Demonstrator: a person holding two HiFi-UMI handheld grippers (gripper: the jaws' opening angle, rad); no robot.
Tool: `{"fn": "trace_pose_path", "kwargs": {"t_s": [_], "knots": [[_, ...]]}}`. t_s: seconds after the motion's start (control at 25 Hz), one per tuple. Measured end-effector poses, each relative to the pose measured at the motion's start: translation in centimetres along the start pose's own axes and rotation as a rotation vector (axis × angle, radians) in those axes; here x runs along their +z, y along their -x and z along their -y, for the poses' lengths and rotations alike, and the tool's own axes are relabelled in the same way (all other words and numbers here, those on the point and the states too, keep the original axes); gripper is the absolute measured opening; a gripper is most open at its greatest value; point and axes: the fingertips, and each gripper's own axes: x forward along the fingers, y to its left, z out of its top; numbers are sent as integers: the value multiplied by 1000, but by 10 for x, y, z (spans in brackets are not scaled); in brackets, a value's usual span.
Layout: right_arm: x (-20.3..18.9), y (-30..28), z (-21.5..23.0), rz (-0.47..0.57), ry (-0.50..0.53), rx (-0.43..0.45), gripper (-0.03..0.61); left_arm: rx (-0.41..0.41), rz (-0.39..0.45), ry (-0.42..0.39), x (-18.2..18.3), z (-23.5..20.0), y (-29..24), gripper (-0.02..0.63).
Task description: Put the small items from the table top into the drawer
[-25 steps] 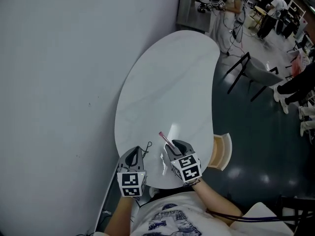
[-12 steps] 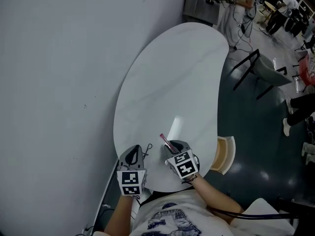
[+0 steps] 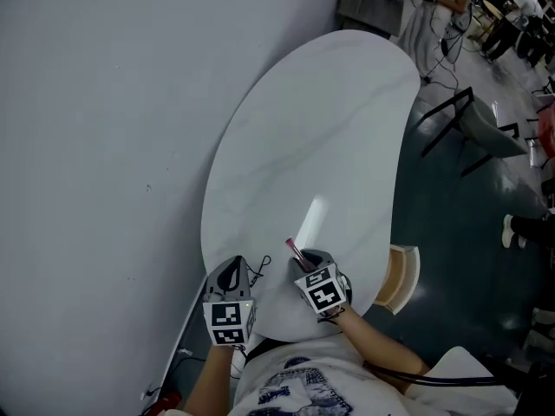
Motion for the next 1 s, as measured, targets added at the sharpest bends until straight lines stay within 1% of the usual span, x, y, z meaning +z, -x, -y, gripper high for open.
{"fn": "trace_pose_path", "kwargs": {"t_s": [0.24,0.4,0.56,0.8,1.0], "knots": [[-4,-10,3,-40,29,-2,109,7,-3,12,1,-1,-3,20],[-5,-11,6,-45,38,-22,74,6,0,7,4,-2,-2,20],[-6,-12,7,-49,39,-36,63,4,8,3,8,-4,2,20],[-6,-2,2,-27,25,-58,61,-7,22,-9,8,-4,11,20],[-6,16,-6,3,6,-92,61,-32,38,-21,7,1,28,20]]}}
